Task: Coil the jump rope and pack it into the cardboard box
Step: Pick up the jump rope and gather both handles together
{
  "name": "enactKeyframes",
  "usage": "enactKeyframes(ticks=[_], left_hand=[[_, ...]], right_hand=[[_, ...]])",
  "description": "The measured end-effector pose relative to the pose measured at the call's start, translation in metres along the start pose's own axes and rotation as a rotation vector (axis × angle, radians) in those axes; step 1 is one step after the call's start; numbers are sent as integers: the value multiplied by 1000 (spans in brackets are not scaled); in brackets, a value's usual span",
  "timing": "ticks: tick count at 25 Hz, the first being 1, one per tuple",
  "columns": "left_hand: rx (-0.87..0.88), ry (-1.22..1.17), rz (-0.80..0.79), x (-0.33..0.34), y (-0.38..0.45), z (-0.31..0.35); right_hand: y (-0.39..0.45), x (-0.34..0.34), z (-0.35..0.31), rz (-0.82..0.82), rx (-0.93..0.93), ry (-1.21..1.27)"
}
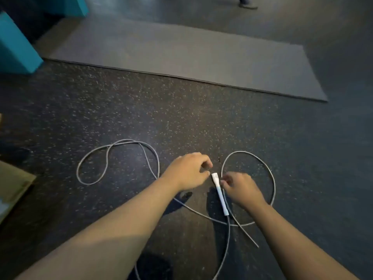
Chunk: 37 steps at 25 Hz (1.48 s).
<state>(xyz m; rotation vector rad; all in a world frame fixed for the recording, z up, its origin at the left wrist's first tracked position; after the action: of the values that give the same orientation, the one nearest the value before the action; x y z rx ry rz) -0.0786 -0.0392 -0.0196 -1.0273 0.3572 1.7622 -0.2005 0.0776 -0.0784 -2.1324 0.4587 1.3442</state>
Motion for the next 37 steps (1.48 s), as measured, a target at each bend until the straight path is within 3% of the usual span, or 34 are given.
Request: enactKeyframes(ticks=[4,7,11,15,20,25,27,33,35,37], left_hand=[[66,210,-51,56,28,-10],[130,348,-52,64,35,-7],[179,557,-54,40,37,-1],[336,740,178,-41,40,24],[266,652,163,-153,20,12],[310,453,290,-167,2,62],[323,497,361,-182,0,69],[372,644,279,-201,-1,79],[351,432,312,-219,3,77],[296,-145,425,-253,3,64]], right_hand=[[3,80,37,-157,138,-86],[3,93,24,-190,72,-115],[17,17,-28,-81,-115,-68],[27,-81,-81,34,-367,116],[43,-165,-92,78,-354,656],[26,-202,-143,206,-571,641],[20,-218,-144,219,-561,604],[12,-239,-109,101,-425,556],[13,-246,-107,100,-429,628],[16,-252,-107,123,-443,754]])
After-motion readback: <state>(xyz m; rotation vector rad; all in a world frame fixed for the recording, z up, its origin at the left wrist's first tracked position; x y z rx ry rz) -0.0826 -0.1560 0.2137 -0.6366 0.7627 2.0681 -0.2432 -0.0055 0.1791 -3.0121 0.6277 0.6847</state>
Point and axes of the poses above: each hand's wrist, its own y-axis towards the middle knuckle, its own x-axis out of the palm, z = x × y, the point moved 9 cm from there along y, towards the middle knuckle, and after that the axes turned 1 degree about y, right-handed, at the moved point
